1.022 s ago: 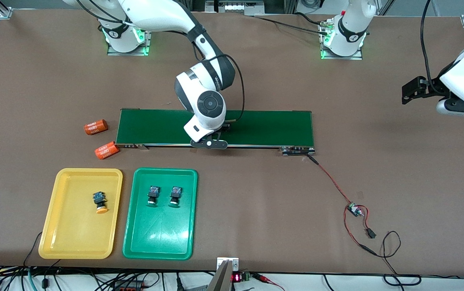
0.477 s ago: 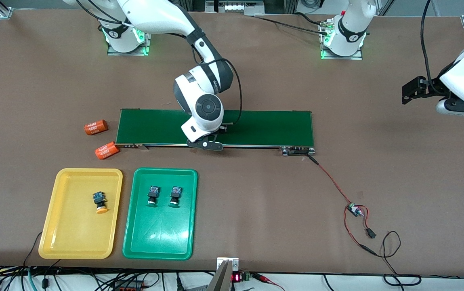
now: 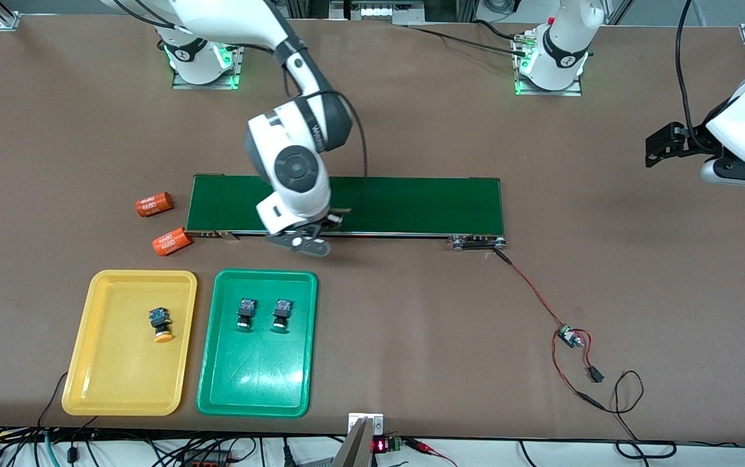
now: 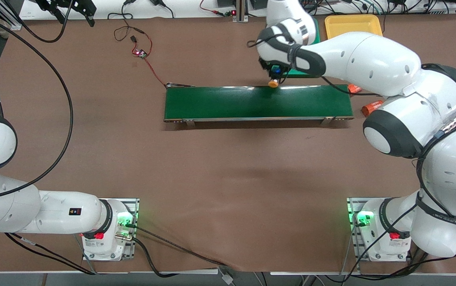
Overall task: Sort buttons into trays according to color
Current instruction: 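Carry the button into the yellow tray and open the right gripper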
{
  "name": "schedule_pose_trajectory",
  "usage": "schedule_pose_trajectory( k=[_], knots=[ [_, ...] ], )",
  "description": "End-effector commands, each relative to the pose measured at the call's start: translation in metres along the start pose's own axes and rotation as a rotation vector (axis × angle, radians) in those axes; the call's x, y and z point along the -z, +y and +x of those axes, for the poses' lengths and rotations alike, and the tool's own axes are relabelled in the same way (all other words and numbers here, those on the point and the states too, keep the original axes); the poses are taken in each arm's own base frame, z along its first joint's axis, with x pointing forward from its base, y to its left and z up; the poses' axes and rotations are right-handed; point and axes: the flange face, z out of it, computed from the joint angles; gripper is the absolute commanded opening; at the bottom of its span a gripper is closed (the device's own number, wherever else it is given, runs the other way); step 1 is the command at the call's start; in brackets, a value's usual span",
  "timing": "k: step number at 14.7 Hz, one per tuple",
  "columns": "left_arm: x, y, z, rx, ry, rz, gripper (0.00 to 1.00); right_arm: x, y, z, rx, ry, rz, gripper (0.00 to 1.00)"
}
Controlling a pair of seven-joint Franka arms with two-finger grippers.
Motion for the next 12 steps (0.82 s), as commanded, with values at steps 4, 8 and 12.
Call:
schedule_pose_trajectory(
  k=[4, 8, 12],
  knots=[
    [0.006, -0.003, 0.002, -0.020, 0.000, 0.008, 1.00, -0.004, 0.117, 0.116, -0.038, 0.025, -0.027, 0.08],
    [0.006, -0.003, 0.002, -0.020, 0.000, 0.008, 1.00, -0.027, 0.208, 0.173, 0.082, -0.004, -0.063, 0.08],
    [0.006, -0.003, 0.002, -0.022, 0.000, 0.008, 1.00, -0.057, 0.283, 0.207, 0.172, -0.047, -0.072, 0.08]
  ],
)
